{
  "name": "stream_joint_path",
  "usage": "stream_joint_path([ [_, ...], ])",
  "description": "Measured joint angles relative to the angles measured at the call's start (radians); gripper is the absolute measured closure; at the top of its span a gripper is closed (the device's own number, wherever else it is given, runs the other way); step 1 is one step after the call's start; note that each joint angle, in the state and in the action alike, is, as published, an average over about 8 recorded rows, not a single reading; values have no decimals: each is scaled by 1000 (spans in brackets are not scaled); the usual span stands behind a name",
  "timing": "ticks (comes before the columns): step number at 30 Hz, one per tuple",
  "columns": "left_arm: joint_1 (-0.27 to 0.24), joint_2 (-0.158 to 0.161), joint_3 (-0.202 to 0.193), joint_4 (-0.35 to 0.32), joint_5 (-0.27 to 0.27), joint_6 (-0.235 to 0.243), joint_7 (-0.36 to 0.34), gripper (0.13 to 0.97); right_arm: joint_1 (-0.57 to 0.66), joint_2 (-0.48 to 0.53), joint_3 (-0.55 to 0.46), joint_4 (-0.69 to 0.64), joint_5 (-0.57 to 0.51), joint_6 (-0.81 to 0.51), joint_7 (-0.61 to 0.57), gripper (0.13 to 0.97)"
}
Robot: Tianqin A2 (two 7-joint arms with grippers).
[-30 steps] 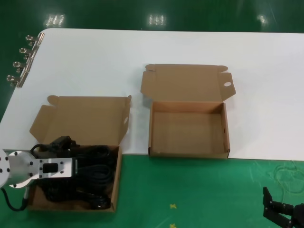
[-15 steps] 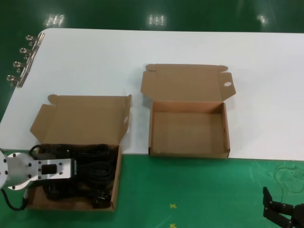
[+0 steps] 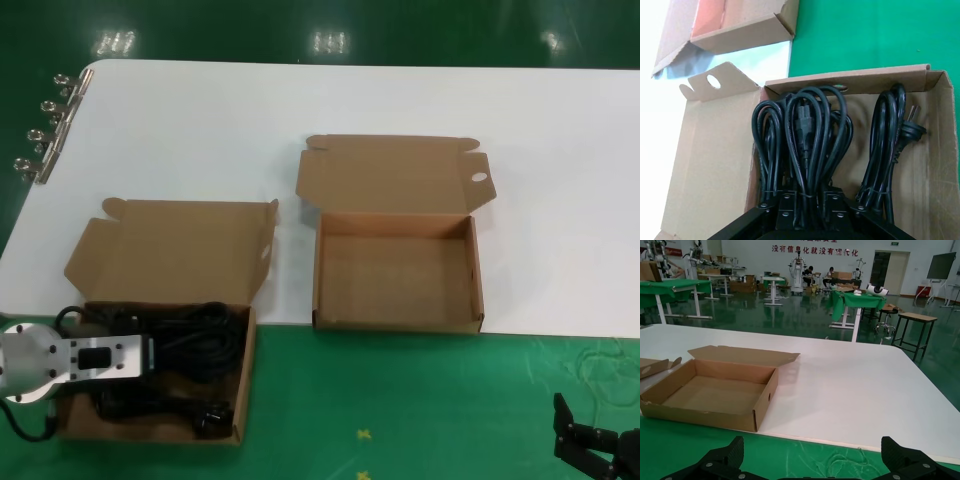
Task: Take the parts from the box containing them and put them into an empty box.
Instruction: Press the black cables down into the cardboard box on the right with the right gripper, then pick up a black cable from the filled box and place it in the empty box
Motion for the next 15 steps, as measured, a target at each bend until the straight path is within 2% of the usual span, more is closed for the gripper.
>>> stream_joint_path([
  [7,24,-31,-14,-58,-1,14,-23,881,0,0,0,0,0,0,0,129],
  [15,56,-69,-32,-146,9,34,-66,886,0,0,0,0,0,0,0,129],
])
